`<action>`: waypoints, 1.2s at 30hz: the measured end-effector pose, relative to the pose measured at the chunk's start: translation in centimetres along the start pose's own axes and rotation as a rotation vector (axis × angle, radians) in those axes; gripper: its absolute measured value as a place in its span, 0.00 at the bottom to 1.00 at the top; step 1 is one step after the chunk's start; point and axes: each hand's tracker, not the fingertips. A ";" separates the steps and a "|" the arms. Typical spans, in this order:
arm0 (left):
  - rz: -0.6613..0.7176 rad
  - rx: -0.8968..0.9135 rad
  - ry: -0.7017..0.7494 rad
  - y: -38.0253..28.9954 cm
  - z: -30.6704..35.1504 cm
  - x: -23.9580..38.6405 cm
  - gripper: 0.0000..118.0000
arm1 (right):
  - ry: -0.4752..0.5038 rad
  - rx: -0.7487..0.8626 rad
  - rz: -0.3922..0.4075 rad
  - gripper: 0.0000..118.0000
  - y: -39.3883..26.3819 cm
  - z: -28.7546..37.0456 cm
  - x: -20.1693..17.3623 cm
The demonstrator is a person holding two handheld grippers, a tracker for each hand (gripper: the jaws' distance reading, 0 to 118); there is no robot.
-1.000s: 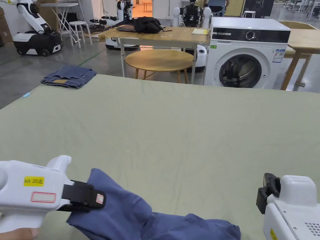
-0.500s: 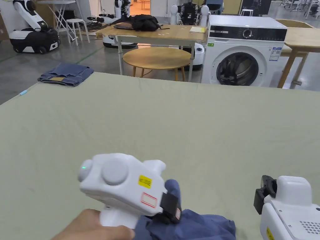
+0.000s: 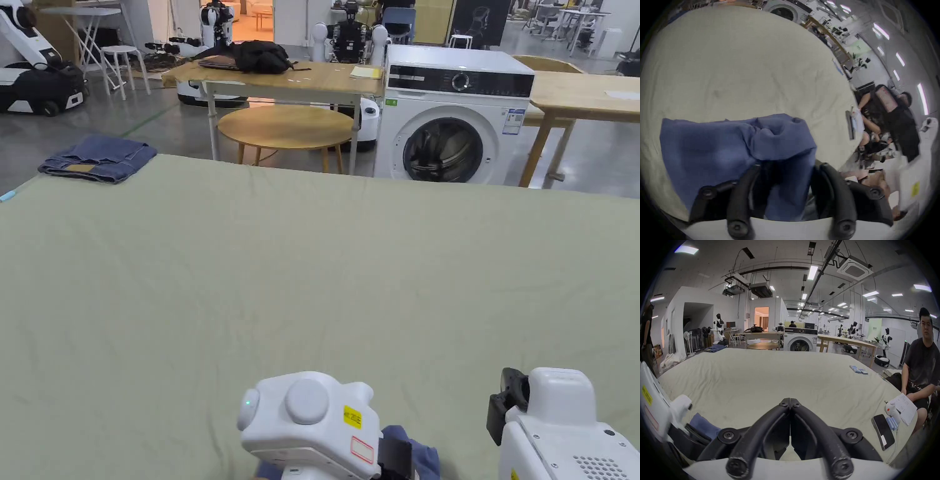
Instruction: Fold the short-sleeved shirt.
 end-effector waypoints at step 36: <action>-0.317 0.708 0.233 -2.6 8.8 -1.2 0.00 | -0.002 0.112 -0.027 0.00 3.7 4.2 -3.4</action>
